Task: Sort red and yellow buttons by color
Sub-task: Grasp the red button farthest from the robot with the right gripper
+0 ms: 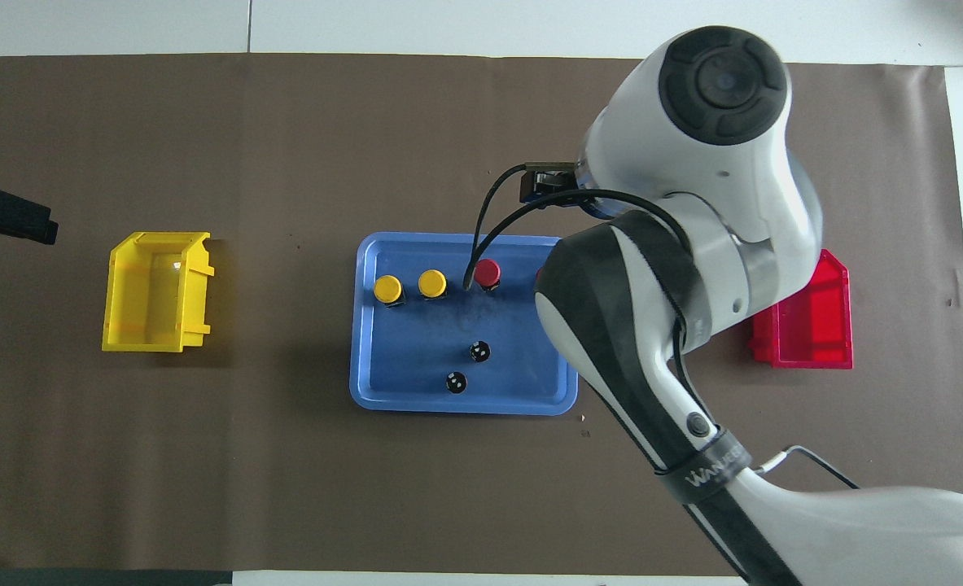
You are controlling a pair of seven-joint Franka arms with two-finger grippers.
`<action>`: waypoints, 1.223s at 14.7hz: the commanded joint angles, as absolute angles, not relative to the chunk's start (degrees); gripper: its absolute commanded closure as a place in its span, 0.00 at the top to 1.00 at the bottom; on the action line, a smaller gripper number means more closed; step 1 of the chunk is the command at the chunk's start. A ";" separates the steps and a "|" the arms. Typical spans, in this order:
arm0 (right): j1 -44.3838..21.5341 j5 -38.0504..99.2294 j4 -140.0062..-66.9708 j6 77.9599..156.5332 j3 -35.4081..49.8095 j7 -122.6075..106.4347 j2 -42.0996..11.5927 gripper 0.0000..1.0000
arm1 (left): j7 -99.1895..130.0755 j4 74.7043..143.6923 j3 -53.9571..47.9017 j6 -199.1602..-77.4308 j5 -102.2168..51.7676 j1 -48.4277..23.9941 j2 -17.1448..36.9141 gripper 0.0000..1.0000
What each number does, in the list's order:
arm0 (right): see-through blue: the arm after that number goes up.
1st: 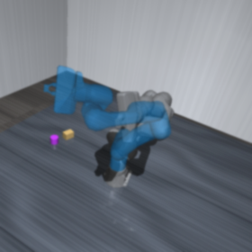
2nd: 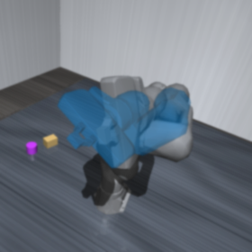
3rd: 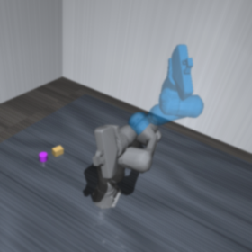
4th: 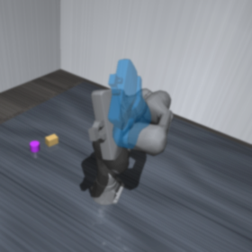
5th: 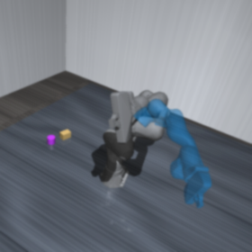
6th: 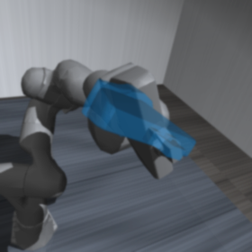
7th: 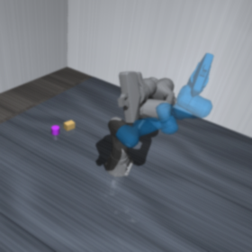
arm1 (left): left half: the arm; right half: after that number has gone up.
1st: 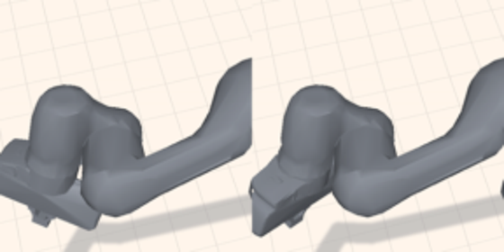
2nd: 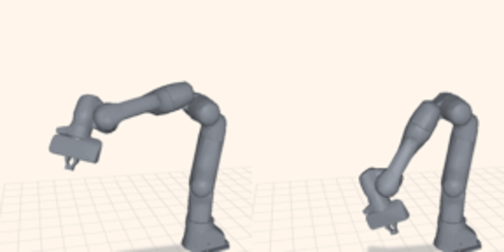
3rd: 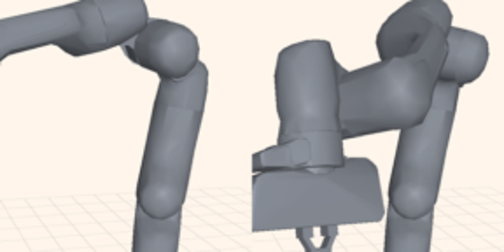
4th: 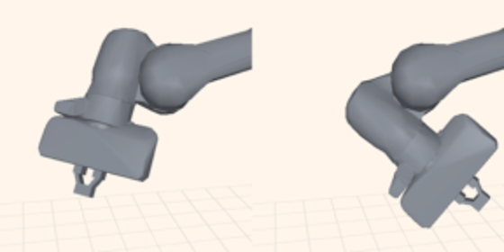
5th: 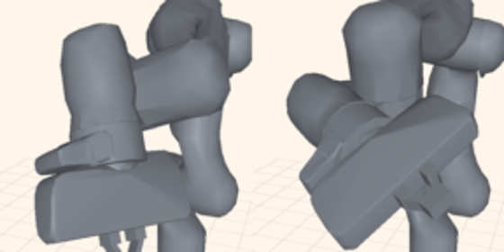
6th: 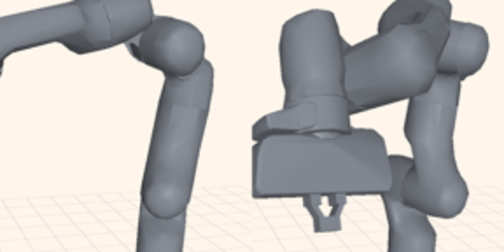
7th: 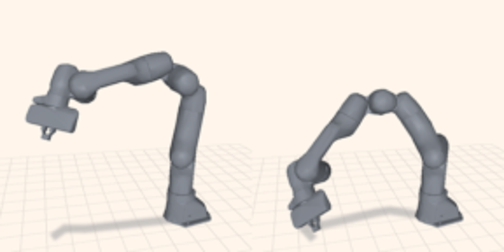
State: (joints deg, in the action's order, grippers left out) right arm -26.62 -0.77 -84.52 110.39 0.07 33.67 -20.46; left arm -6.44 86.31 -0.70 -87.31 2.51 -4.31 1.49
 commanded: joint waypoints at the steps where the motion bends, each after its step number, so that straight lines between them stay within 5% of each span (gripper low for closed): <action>1: -27.77 -1.76 -89.78 116.25 -0.18 37.44 -22.42 1.00 | -7.21 88.15 -0.70 -88.33 1.67 -4.04 0.09 1.00; 4: -28.73 -2.63 -96.84 121.99 -0.18 36.66 -21.62 1.00 | -7.29 88.15 -0.70 -88.33 1.67 -4.04 0.09 1.00; 15: -28.65 -3.08 -103.35 122.87 -0.09 34.90 -19.78 0.68 | -7.29 88.15 -0.70 -88.33 1.67 -3.96 0.09 1.00; 18: -28.74 -3.08 -104.68 122.96 -0.09 34.10 -19.25 0.52 | -7.29 88.15 -0.70 -88.33 1.67 -4.04 0.00 1.00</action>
State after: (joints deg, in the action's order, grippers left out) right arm -28.85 -2.54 -101.58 121.62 -0.19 35.37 -21.38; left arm -6.44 86.31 -0.70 -87.31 2.51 -4.31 1.49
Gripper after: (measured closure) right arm 0.396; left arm 0.000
